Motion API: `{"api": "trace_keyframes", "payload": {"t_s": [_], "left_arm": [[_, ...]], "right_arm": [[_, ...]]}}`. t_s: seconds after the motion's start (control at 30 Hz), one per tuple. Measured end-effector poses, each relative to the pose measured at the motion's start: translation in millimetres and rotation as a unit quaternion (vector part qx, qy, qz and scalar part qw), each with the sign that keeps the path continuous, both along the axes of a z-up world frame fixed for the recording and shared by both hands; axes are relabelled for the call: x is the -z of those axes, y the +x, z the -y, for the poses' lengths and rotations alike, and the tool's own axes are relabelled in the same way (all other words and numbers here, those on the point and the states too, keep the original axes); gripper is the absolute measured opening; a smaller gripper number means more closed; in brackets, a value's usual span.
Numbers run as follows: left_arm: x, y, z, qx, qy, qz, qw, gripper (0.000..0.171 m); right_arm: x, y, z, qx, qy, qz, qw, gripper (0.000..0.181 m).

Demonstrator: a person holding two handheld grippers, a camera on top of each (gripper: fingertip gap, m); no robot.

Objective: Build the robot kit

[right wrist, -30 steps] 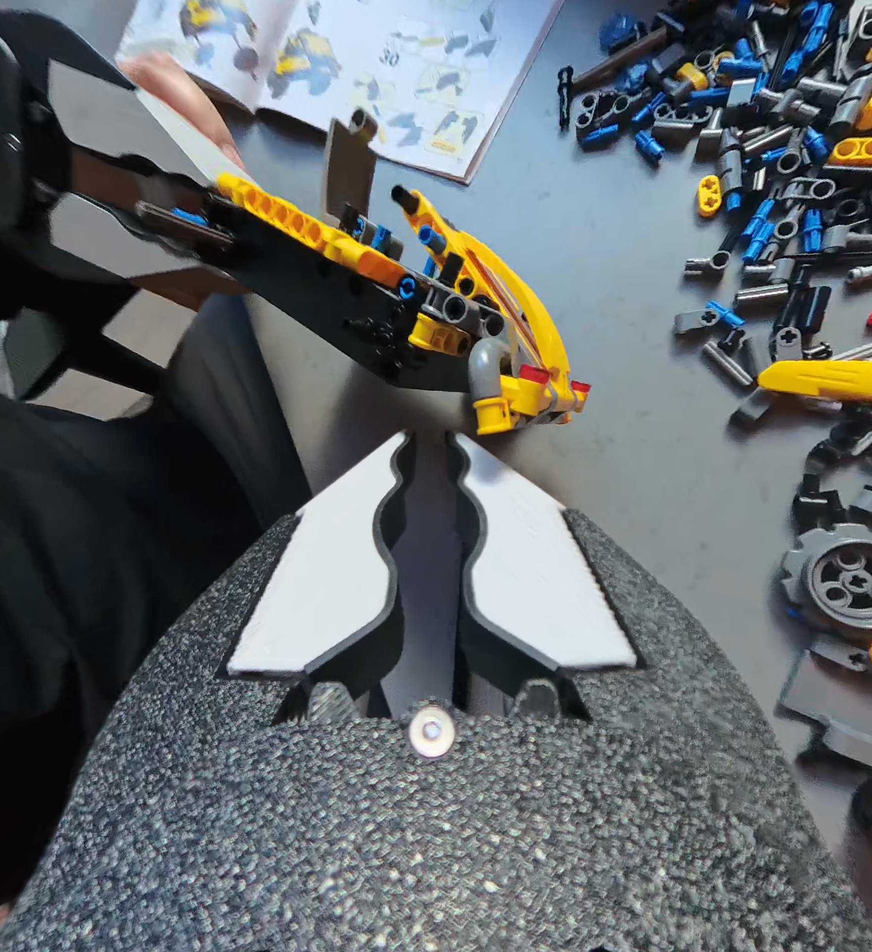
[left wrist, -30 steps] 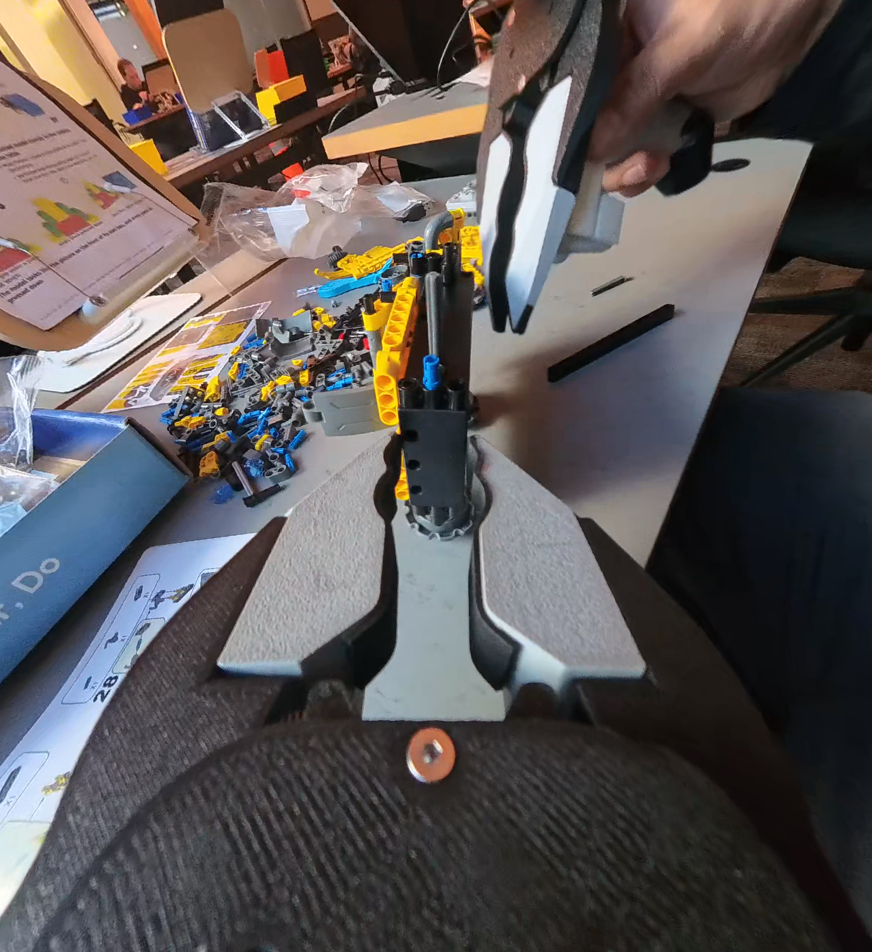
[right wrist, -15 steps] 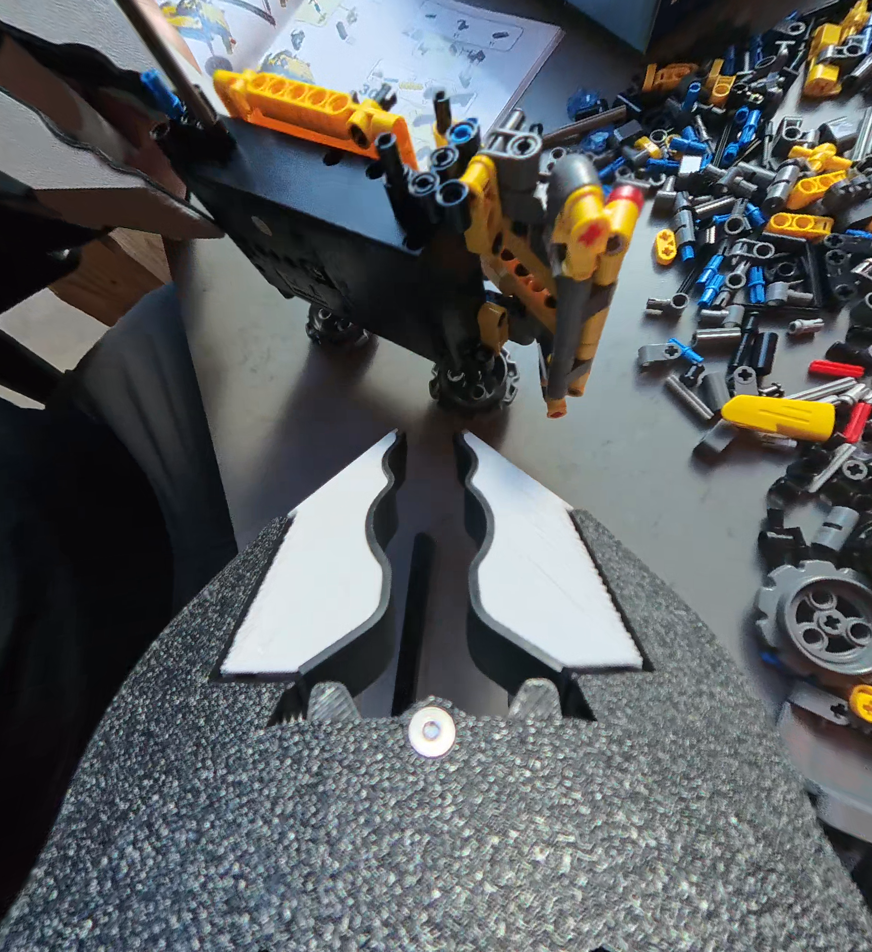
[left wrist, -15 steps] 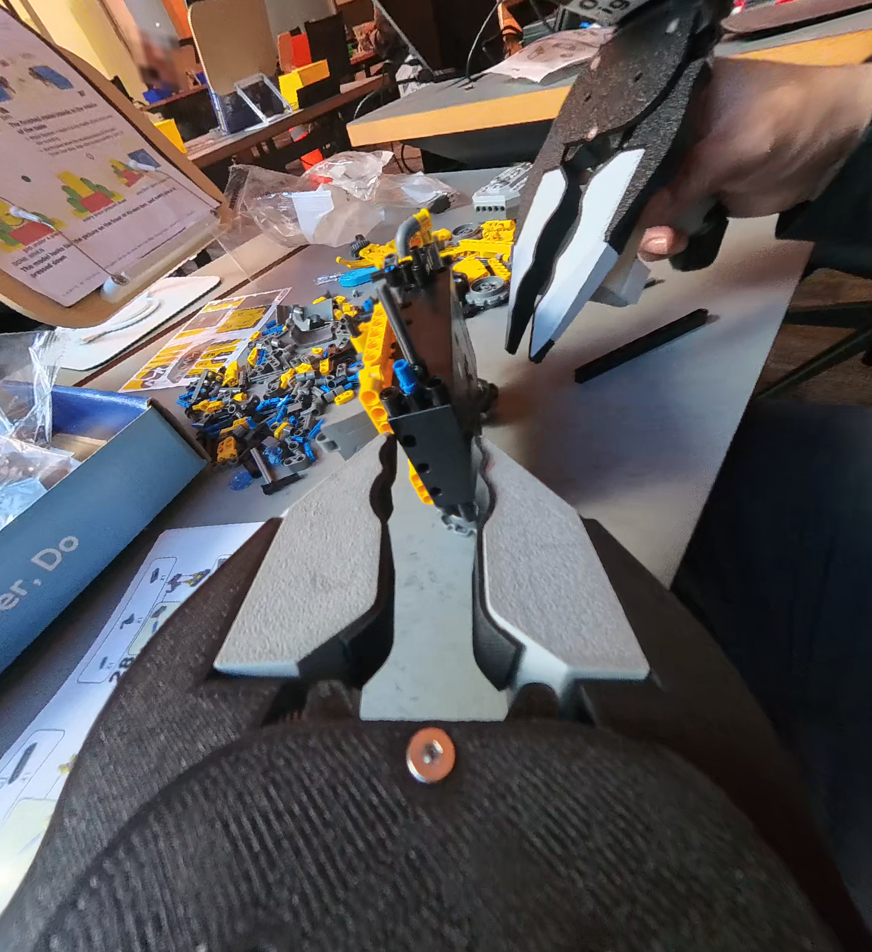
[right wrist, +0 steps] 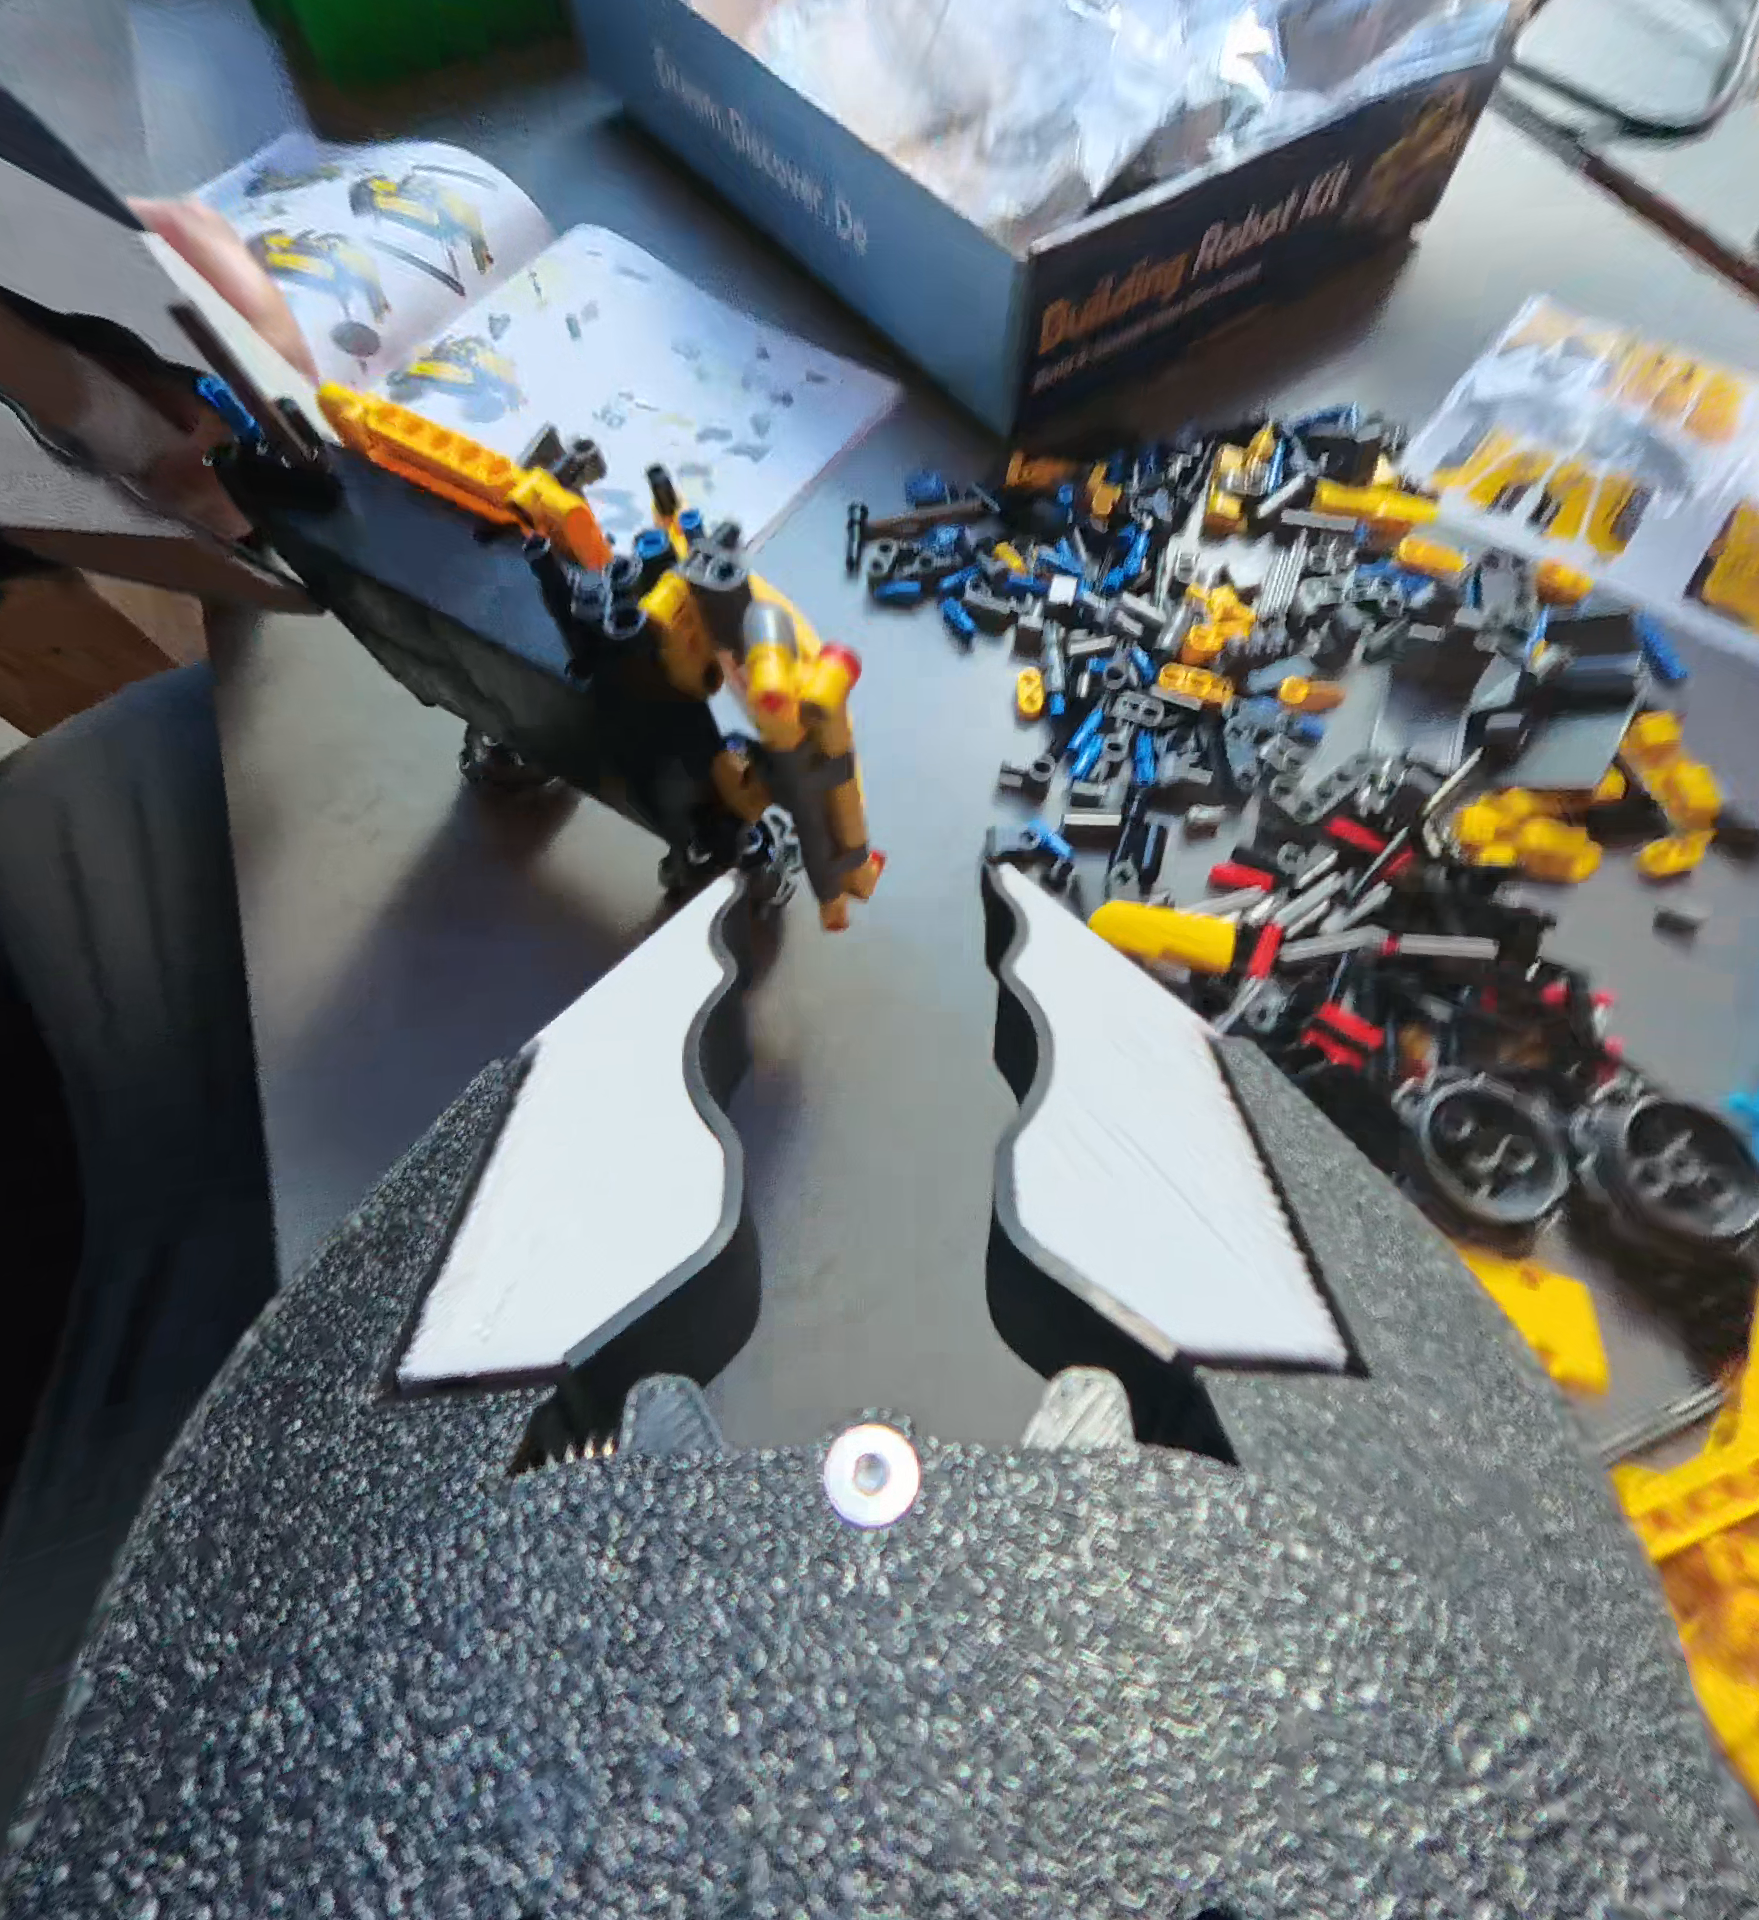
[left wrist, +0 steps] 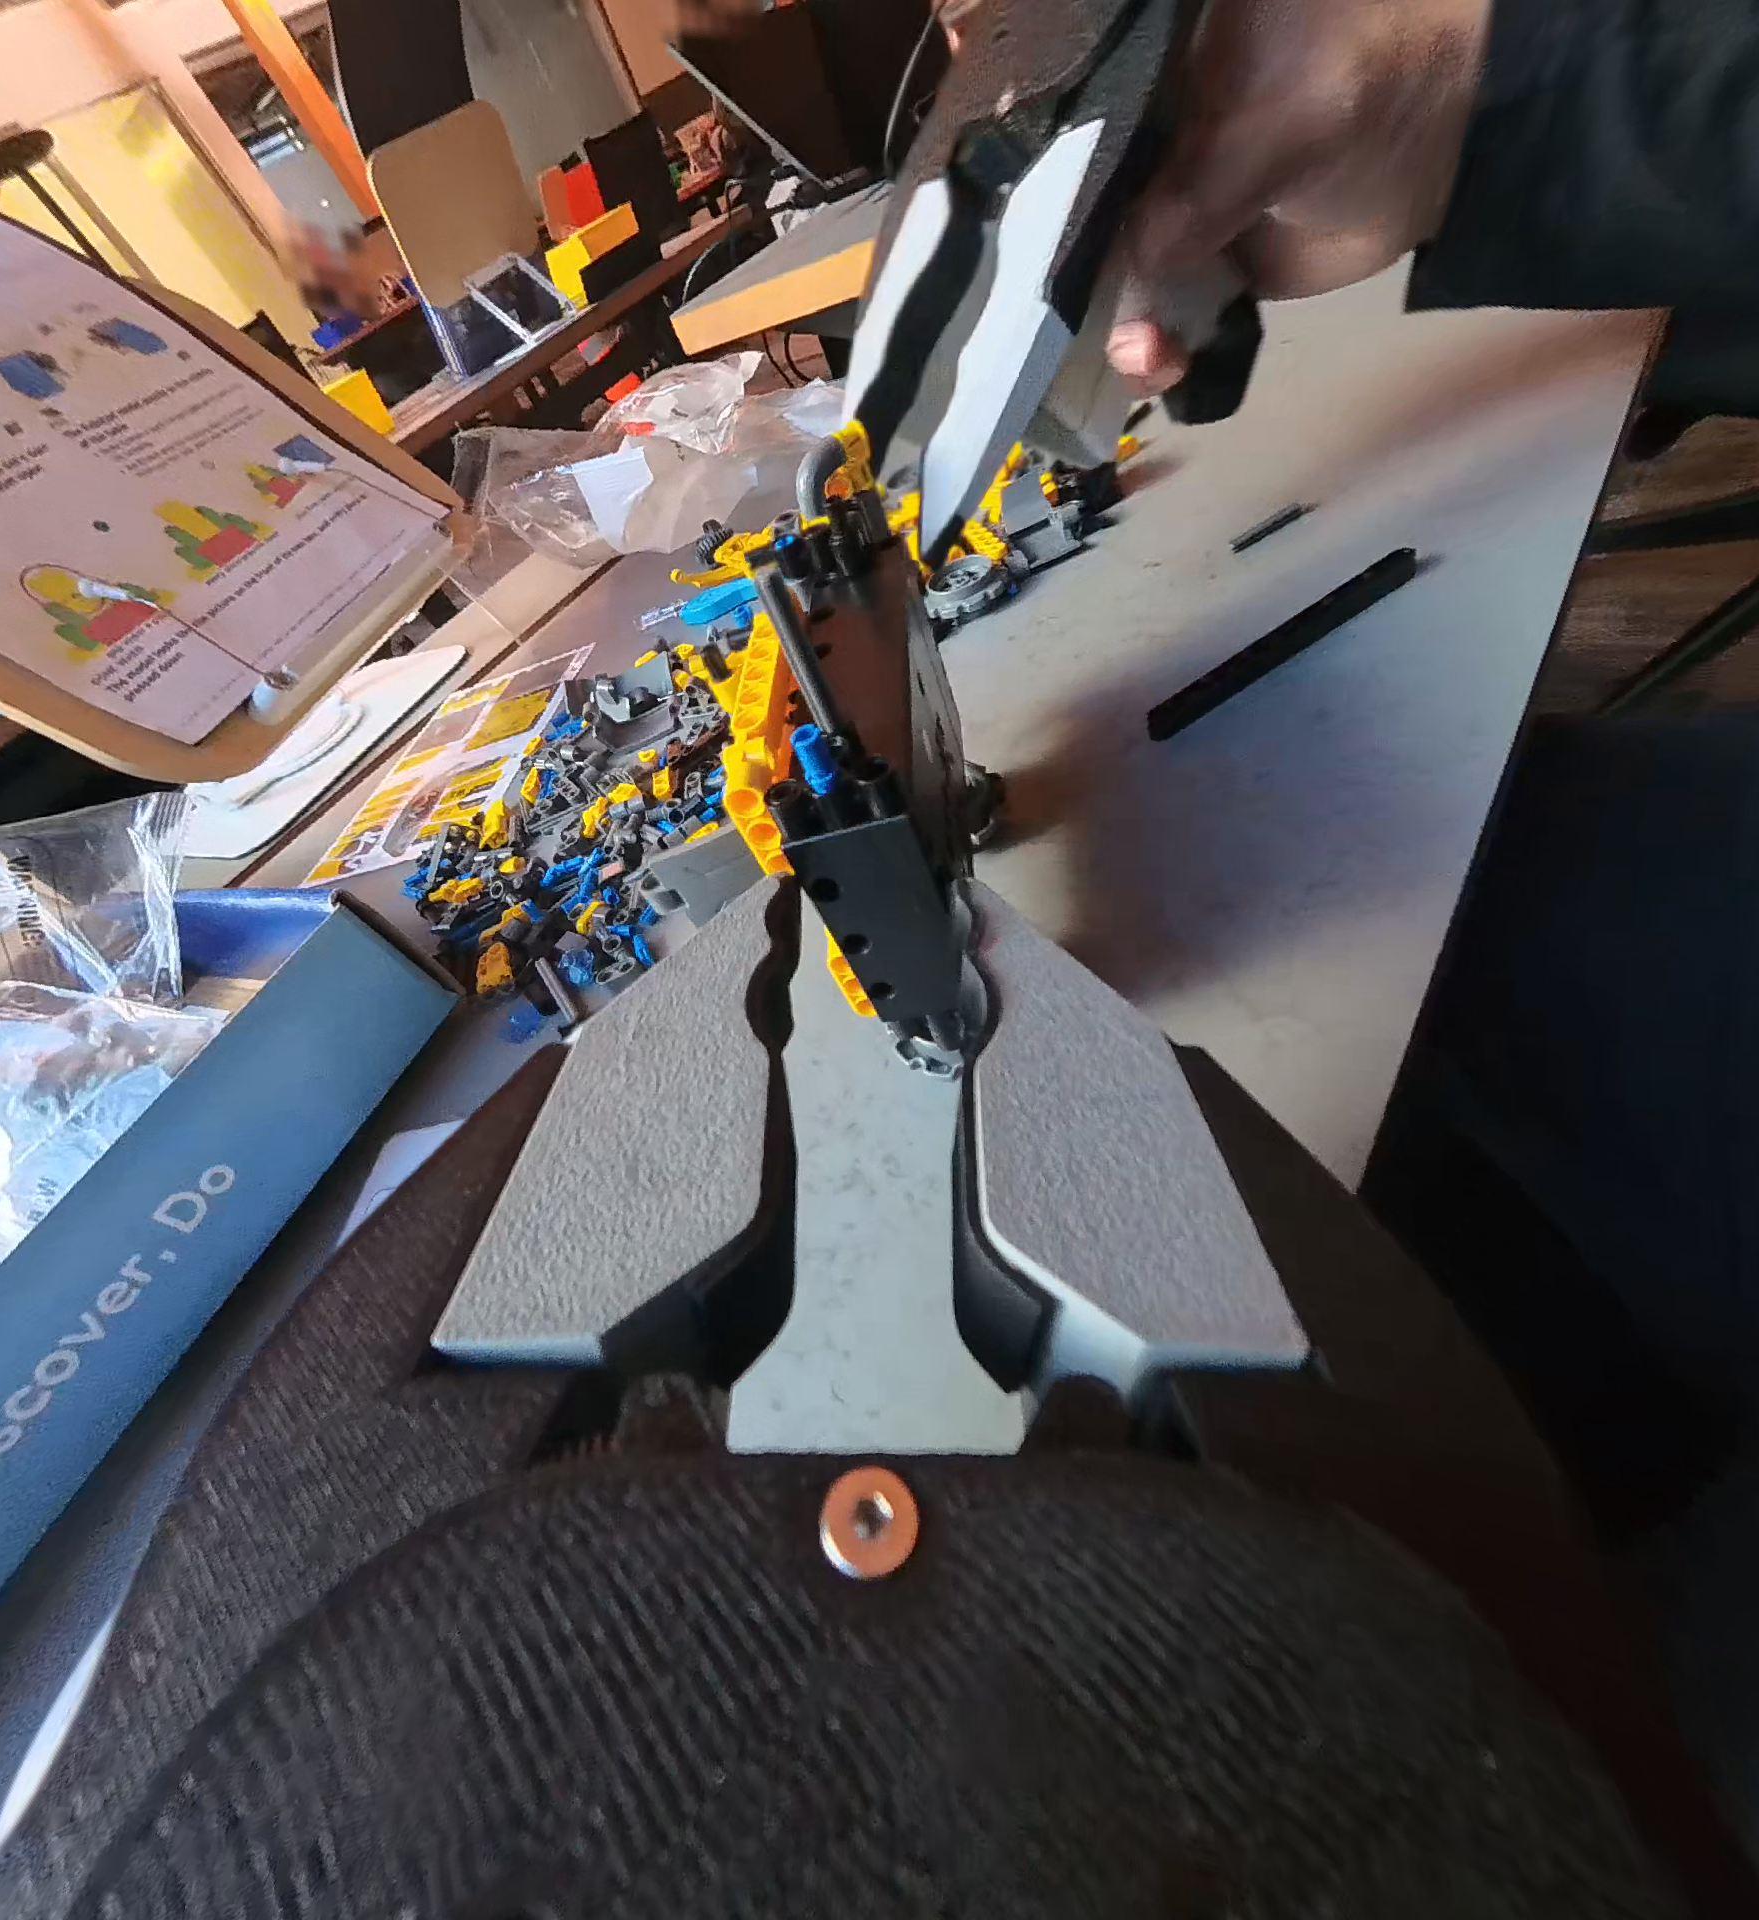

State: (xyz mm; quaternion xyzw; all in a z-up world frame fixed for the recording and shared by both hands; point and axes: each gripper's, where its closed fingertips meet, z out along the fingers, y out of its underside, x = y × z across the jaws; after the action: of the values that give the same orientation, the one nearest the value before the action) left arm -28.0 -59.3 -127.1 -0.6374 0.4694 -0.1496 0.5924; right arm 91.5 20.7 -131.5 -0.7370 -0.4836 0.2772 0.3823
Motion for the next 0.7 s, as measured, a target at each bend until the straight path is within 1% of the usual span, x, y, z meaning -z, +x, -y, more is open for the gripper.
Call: {"api": "trace_keyframes", "payload": {"t_s": [0.07,0.13,0.23,0.27,0.33,0.47,0.57,0.67,0.7], "left_arm": [[-0.2,0.6,2.1,0.009,0.002,0.000,1.000,0.025],[-0.5,-0.2,4.4,0.017,0.003,0.000,1.000,0.025],[-1.7,-3.7,3.0,0.010,0.003,0.005,1.000,0.026],[-2.7,-4.5,2.5,0.008,0.002,0.009,1.000,0.027],[-3.4,-5.6,1.4,0.007,-0.004,0.015,1.000,0.034],[-1.6,-7.7,-3.1,0.004,-0.018,0.015,1.000,0.045],[3.6,-5.6,-7.6,0.005,-0.046,0.011,0.999,0.055],[4.9,-2.8,-14.4,0.001,-0.049,0.009,0.999,0.038],[4.9,-1.8,-15.7,0.004,-0.046,0.007,0.999,0.038]], "right_arm": [[-0.4,-10.9,1.3,-0.041,0.004,0.005,0.999,0.045],[0.9,-22.7,11.7,-0.098,-0.003,0.005,0.995,0.045],[3.8,-33.3,17.1,-0.130,-0.010,0.009,0.991,0.044],[4.8,-35.1,17.2,-0.133,-0.006,0.013,0.991,0.044],[5.8,-35.9,16.5,-0.137,0.005,0.020,0.990,0.043],[4.5,-34.2,14.2,-0.136,-0.002,0.021,0.990,0.039],[4.4,-33.4,12.1,-0.133,0.002,0.024,0.991,0.039],[5.2,-35.3,10.7,-0.133,0.000,0.023,0.991,0.039],[5.7,-36.6,9.4,-0.130,0.000,0.022,0.991,0.039]]}}
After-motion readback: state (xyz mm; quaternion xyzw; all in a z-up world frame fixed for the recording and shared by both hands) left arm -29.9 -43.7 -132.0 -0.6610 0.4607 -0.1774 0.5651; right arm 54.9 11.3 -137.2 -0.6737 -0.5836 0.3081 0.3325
